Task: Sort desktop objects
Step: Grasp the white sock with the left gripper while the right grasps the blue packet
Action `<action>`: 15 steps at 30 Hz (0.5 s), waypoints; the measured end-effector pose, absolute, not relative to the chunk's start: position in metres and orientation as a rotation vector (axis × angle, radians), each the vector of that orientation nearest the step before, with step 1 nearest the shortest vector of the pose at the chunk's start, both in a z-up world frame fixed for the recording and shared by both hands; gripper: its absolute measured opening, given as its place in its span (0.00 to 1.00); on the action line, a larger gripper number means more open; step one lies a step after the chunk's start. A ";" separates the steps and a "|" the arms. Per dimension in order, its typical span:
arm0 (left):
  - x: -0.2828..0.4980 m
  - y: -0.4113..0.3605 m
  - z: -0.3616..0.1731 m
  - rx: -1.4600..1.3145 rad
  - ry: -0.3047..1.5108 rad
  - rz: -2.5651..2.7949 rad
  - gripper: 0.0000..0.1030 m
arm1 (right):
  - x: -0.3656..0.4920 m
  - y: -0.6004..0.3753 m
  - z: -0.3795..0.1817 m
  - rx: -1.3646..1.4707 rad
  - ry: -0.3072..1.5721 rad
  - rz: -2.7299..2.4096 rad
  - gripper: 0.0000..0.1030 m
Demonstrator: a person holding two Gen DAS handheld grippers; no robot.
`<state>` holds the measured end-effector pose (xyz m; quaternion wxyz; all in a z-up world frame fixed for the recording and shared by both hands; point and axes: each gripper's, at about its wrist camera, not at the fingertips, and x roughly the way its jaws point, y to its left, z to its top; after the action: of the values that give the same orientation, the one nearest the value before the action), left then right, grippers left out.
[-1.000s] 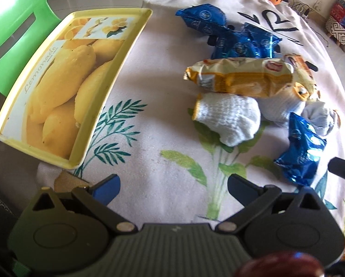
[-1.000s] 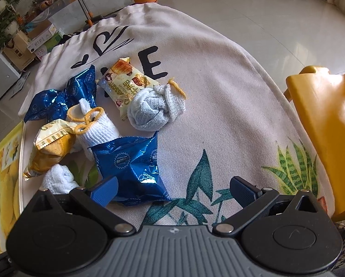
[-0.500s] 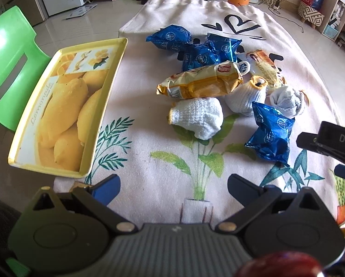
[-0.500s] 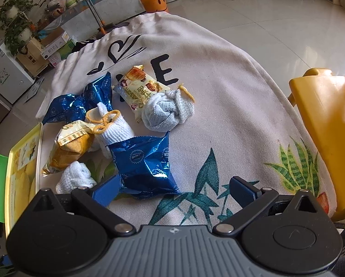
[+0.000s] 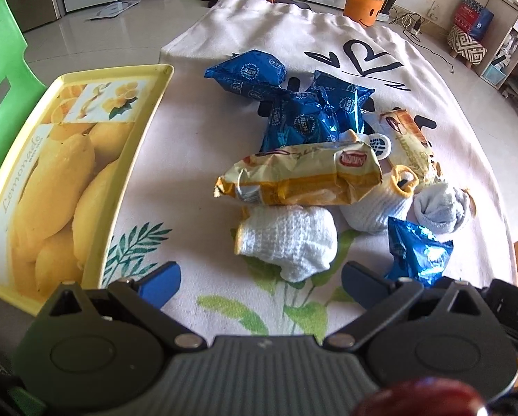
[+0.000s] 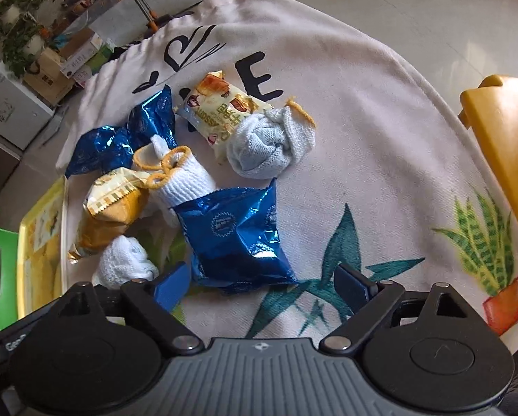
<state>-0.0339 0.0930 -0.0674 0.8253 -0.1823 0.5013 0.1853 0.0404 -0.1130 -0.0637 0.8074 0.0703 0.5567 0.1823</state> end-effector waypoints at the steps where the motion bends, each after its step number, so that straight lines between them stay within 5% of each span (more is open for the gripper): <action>1: -0.029 0.094 -0.071 -0.394 1.068 0.388 0.99 | 0.041 -0.111 -0.064 0.139 1.181 0.386 0.88; 15: -0.008 0.105 -0.102 -0.437 1.094 0.399 0.99 | 0.052 -0.089 -0.082 0.139 1.198 0.415 0.88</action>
<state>-0.0081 0.1054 -0.1019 0.8129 -0.2045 0.5124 0.1867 0.0520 -0.0886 -0.0815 0.8036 0.0649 0.5591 0.1935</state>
